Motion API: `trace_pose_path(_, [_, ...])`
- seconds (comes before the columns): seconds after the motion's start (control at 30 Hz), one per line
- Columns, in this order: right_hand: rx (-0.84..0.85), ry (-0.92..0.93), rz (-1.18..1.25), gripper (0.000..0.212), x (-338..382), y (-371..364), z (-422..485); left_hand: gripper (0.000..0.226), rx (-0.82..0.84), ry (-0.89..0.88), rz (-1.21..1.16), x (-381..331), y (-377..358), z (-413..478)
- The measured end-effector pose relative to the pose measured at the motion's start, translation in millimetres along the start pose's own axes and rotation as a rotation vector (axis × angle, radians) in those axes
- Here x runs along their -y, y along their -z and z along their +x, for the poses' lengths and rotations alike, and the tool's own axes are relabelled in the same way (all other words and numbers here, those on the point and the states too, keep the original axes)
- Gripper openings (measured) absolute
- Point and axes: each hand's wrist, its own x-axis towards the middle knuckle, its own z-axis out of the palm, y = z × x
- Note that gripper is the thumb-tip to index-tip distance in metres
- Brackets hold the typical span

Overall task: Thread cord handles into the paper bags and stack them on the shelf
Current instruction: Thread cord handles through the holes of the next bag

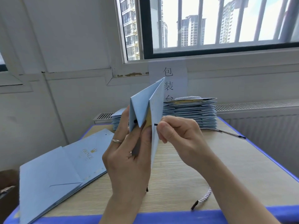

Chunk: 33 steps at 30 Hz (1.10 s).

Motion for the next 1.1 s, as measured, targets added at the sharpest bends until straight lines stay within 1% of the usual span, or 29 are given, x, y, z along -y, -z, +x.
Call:
trace_pose_path(0.13, [-0.014,0.007,-0.003,0.032,-0.7,-1.2,0.8,0.031,0.032,-0.005,0.013,-1.2,0.5,1.0])
trace_pose_path(0.3, [-0.001,0.024,0.018,0.03,-4.0,0.2,0.7,0.03,0.083,0.065,-0.07,-9.6,3.3,3.2])
trace_pose_path(0.33, [0.001,0.026,0.027,0.031,-5.1,0.4,0.6,0.028,0.09,0.098,-0.098,-11.9,4.0,3.7])
trace_pose_path(0.43, [0.012,0.026,0.023,0.035,-7.6,1.0,1.0,0.02,0.113,0.293,-0.259,-20.9,5.7,5.2])
trace_pose_path(0.47, [0.016,0.027,0.021,0.034,-7.7,1.1,1.3,0.02,0.121,0.336,-0.299,-23.3,6.2,5.4])
trace_pose_path(0.6, [0.02,0.015,0.04,0.035,-9.3,2.8,0.9,0.021,0.152,0.379,-0.358,-26.6,7.7,6.3])
trace_pose_path(0.7, [0.022,0.006,0.039,0.038,-11.1,1.9,-0.7,0.019,0.122,0.373,-0.349,-23.5,7.2,4.5])
trace_pose_path(0.77, [0.042,-0.011,0.019,0.041,-11.9,0.3,-3.3,0.021,0.089,0.348,-0.29,-20.2,7.1,2.1])
trace_pose_path(0.87, [0.094,0.013,-0.154,0.053,-14.0,-1.2,-10.2,0.026,0.077,0.278,-0.188,-14.6,7.7,2.0])
trace_pose_path(0.97, [0.102,0.047,-0.261,0.055,-14.3,-0.4,-15.1,0.031,0.092,0.189,-0.107,-10.7,9.2,2.2])
trace_pose_path(1.1, [0.093,0.037,-0.353,0.05,-17.4,-1.7,-17.7,0.022,0.044,0.123,-0.045,-6.8,9.6,1.4])
